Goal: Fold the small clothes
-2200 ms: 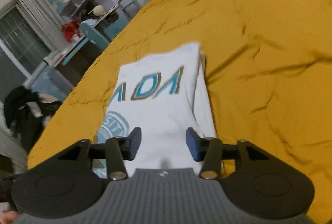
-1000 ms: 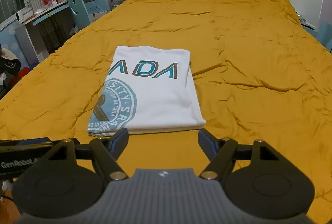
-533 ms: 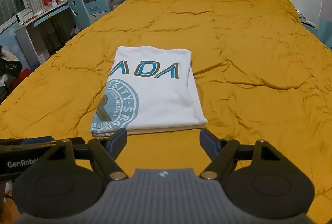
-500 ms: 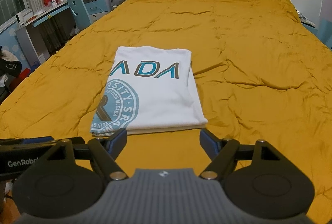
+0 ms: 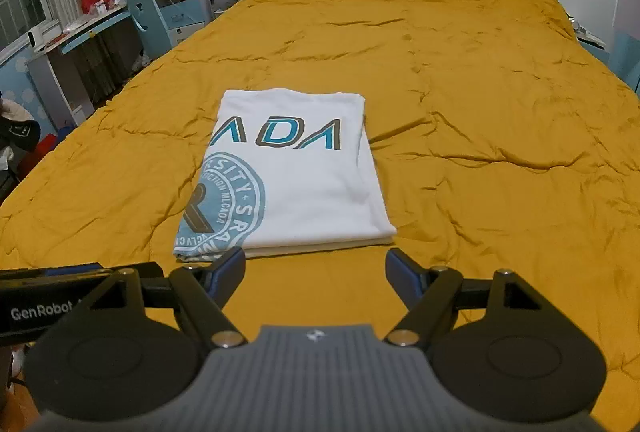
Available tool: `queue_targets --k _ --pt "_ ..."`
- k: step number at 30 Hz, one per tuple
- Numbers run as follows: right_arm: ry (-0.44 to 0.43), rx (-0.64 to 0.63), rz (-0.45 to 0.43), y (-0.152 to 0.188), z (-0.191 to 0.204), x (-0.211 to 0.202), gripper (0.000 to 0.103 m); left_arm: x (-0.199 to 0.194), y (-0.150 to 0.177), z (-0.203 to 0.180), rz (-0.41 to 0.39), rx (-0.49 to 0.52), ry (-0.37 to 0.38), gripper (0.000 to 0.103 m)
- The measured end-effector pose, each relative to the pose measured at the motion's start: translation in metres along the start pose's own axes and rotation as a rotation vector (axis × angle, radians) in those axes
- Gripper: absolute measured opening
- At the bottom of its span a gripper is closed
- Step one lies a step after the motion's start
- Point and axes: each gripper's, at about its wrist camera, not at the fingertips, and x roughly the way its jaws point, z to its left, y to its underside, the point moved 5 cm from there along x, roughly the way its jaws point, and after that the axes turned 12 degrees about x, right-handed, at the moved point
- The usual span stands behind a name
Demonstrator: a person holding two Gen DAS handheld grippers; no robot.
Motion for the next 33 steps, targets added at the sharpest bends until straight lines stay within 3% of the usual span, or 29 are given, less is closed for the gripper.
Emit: queue_targets --k 33 --pt "0.021 0.002 0.009 0.0008 -0.0033 -0.0002 0.073 0.0022 0.0015 -0.0055 0.025 0.004 0.01 0.071"
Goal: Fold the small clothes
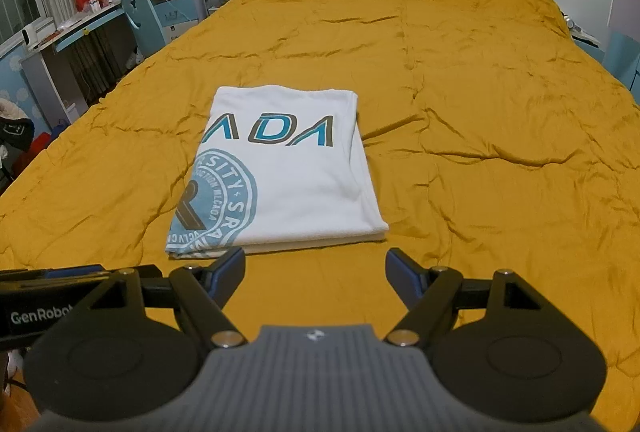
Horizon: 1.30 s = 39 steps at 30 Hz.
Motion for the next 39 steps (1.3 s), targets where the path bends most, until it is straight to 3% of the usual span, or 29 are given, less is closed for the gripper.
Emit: queue_targets --k 39 --pt "0.017 -0.008 0.009 -0.001 0.0041 0.0028 0.073 0.0024 -0.0024 -0.0008 0.005 0.025 -0.039 0.071"
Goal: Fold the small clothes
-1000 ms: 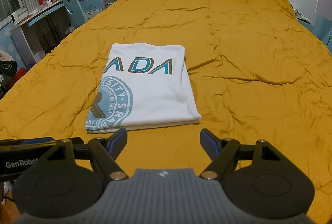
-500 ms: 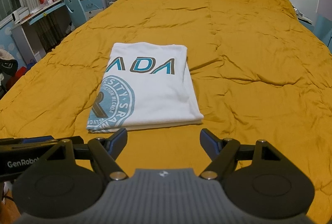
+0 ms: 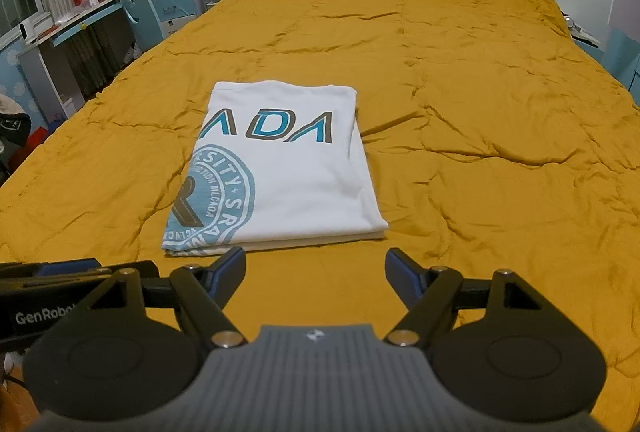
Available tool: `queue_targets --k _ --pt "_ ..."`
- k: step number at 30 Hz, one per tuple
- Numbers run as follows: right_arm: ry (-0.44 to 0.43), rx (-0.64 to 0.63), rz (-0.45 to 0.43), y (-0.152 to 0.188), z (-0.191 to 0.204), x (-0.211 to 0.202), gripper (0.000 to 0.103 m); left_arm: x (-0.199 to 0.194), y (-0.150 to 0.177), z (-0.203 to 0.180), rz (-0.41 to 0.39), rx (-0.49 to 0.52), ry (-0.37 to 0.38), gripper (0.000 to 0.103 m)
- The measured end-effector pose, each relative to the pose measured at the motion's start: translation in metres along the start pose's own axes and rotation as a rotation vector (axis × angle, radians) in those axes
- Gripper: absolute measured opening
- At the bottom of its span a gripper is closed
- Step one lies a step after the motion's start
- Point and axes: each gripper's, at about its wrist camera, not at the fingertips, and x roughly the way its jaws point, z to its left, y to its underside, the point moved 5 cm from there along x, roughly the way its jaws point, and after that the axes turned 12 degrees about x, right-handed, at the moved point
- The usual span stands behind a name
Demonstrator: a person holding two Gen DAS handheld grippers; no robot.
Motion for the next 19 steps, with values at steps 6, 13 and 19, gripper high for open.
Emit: queue_targets --k 6,13,19 --pt "-0.001 -0.001 0.002 0.0001 0.0009 0.0005 0.073 0.0016 -0.0002 0.0014 0.012 -0.01 0.002 0.071" --pt "-0.004 -0.005 -0.002 -0.001 0.002 0.0012 0.073 0.0016 -0.0018 0.0033 -0.001 -0.018 -0.005 0.071" --pt "0.0 -0.007 0.0 -0.0016 0.0002 0.0015 0.073 0.0006 -0.0023 0.0015 0.01 -0.013 -0.01 0.071"
